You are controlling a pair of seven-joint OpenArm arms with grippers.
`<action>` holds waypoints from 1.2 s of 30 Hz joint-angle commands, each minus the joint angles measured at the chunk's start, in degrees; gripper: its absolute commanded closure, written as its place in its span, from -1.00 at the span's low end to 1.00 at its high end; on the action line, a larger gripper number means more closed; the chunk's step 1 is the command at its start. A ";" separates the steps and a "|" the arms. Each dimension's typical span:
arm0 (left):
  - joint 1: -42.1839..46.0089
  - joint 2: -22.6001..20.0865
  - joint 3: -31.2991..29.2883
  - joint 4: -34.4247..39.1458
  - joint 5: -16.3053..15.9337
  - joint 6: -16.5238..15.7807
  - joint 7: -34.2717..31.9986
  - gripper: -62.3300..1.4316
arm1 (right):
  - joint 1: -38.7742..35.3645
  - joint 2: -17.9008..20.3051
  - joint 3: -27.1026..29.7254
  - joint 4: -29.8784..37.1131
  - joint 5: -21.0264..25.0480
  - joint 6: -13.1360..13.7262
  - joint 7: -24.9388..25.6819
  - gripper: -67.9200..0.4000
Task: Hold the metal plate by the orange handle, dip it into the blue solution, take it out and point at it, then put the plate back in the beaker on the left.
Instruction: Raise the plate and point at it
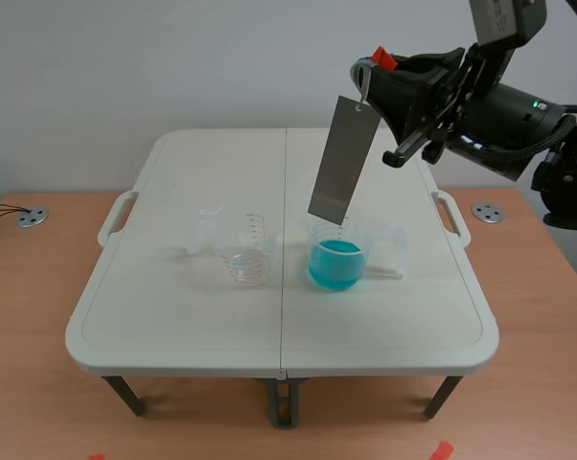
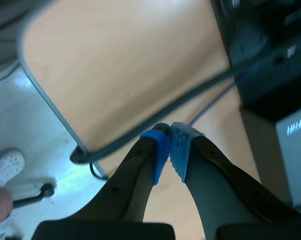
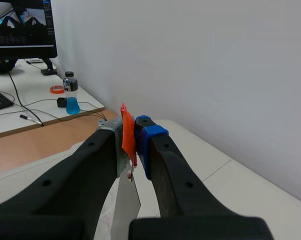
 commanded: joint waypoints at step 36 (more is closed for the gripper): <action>-26.14 -10.21 -19.67 24.81 -13.07 -15.39 4.59 0.90 | -1.97 0.92 5.86 9.22 0.83 0.04 -2.64 0.96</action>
